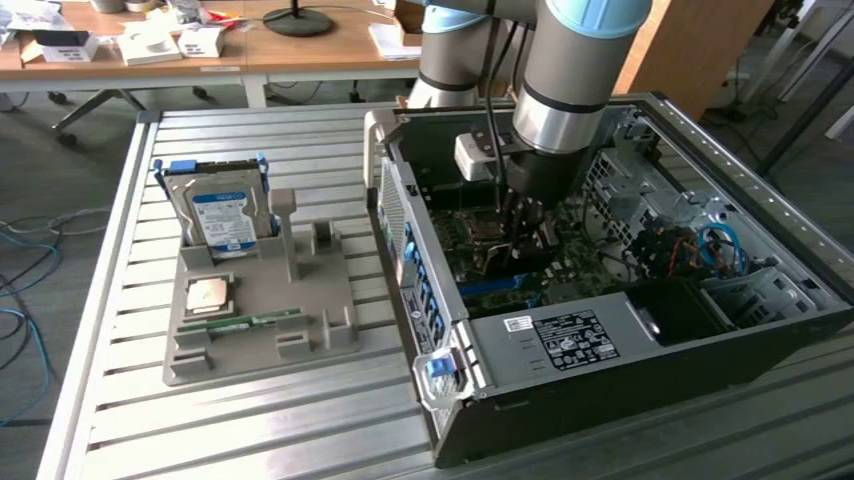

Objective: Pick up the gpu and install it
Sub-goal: 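Insert the gpu into the slot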

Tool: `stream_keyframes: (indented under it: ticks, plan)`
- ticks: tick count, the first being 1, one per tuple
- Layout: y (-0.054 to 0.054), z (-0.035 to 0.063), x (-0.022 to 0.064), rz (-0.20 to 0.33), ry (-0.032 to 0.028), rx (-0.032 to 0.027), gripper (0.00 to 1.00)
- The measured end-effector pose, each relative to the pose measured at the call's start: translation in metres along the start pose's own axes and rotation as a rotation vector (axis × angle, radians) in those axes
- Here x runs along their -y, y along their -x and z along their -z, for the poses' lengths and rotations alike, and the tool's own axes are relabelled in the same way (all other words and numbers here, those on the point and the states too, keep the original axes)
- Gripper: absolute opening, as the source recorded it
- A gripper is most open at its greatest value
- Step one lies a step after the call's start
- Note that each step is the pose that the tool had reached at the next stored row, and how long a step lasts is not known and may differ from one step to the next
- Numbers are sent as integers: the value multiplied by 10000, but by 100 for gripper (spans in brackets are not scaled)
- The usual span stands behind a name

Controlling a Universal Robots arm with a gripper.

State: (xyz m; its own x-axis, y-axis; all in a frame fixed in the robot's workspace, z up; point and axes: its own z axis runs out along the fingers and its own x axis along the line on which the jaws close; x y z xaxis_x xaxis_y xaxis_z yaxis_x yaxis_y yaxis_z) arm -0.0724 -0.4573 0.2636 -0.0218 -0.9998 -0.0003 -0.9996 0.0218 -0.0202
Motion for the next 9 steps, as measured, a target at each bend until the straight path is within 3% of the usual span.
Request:
stream_keyframes:
  ticks: [9]
  plan:
    - [0, -4, -13, 2, 0, -5, 26]
